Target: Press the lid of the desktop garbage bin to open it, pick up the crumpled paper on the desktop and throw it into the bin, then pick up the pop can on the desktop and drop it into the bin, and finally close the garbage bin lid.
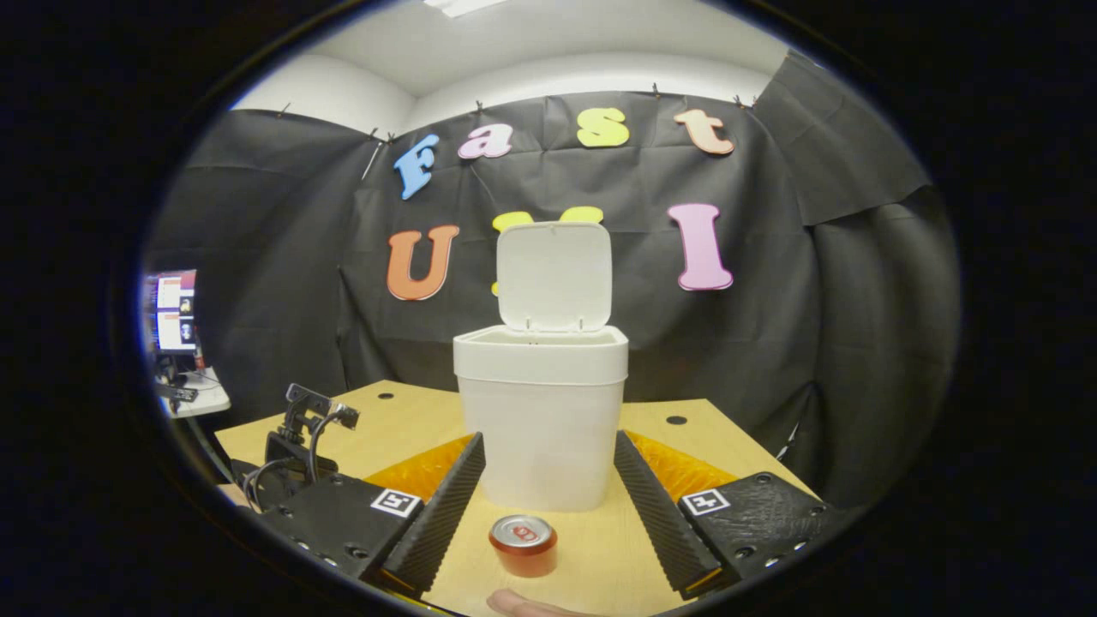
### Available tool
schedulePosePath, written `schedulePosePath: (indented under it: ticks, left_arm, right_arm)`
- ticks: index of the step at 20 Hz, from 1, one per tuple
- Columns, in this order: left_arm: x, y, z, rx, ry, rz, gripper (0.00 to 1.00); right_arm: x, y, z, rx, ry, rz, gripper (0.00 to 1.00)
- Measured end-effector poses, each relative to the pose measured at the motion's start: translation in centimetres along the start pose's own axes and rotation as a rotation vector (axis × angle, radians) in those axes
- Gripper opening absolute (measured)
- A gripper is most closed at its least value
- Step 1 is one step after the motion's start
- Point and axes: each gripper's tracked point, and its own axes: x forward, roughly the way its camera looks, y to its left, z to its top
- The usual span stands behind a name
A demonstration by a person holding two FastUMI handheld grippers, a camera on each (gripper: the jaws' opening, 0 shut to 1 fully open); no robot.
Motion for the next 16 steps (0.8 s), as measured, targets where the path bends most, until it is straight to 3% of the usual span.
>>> schedulePosePath:
  ticks: [1, 3, 6, 10, 12, 15, 16]
  left_arm:
    - [0.0, 0.0, 0.0, 0.001, -0.003, -0.002, 0.43]
    - [0.0, 0.5, 0.4, 0.000, -0.010, 0.004, 0.41]
    - [-0.9, 1.3, 1.7, -0.004, -0.062, 0.033, 0.43]
    - [-2.5, 1.3, 3.9, -0.038, -0.156, 0.015, 0.39]
    - [-3.5, 1.6, 4.9, -0.043, -0.200, 0.020, 0.42]
    - [-4.8, 1.8, 6.2, -0.042, -0.270, 0.039, 0.39]
    - [-5.2, 1.7, 6.6, -0.043, -0.294, 0.040, 0.39]
  right_arm:
    - [0.0, 0.3, -0.4, 0.016, 0.010, 0.010, 0.95]
    - [0.2, 1.3, -1.3, 0.042, 0.039, 0.031, 0.95]
    - [0.8, 1.7, -2.6, 0.039, 0.053, 0.005, 0.95]
    - [2.2, 2.5, -5.6, 0.108, 0.077, -0.008, 0.95]
    - [2.8, 3.0, -7.5, 0.078, 0.111, -0.014, 0.94]
    - [3.6, 1.8, -10.7, 0.000, 0.145, -0.075, 0.99]
    - [3.7, 1.4, -11.7, 0.012, 0.161, -0.093, 0.96]
